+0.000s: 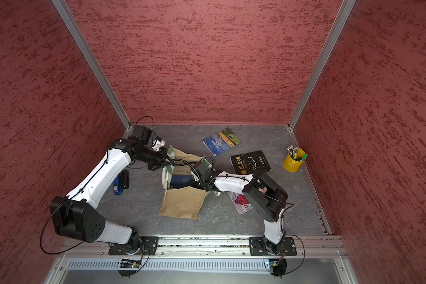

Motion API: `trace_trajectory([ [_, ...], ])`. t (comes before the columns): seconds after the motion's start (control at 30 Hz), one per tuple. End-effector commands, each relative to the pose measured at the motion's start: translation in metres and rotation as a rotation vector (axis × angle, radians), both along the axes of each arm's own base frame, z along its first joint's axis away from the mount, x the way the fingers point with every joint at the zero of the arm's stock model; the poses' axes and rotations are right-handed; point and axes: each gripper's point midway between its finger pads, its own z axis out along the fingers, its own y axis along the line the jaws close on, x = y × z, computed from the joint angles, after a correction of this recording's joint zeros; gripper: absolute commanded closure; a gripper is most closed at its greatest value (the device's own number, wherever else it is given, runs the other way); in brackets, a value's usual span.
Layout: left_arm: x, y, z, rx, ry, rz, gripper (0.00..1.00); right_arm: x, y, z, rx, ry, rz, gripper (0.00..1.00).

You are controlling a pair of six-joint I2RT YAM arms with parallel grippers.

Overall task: Take out the books from the canvas bag
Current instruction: Pick up the book from the canvas bag.

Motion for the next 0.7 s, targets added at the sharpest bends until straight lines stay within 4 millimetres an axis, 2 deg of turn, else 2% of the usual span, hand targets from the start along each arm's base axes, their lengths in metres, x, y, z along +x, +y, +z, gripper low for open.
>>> trace_trajectory([
  [0.0,0.003,-0.004,0.011,-0.041,-0.046,-0.006,1.00,0.010,0.032,0.060,0.258,-0.117,0.046,0.68],
  [0.17,0.003,-0.006,0.014,-0.057,-0.058,-0.011,1.00,0.017,0.034,0.100,0.358,-0.224,0.065,0.86],
  [0.4,0.005,-0.006,0.018,-0.060,-0.068,-0.004,1.00,0.031,0.025,0.170,0.442,-0.359,0.004,0.99],
  [0.5,0.006,-0.006,0.017,-0.058,-0.068,-0.001,1.00,0.033,0.017,0.191,0.460,-0.387,-0.027,1.00],
  [0.67,0.007,-0.006,0.018,-0.057,-0.072,0.001,1.00,0.033,0.005,0.209,0.454,-0.416,-0.059,1.00],
])
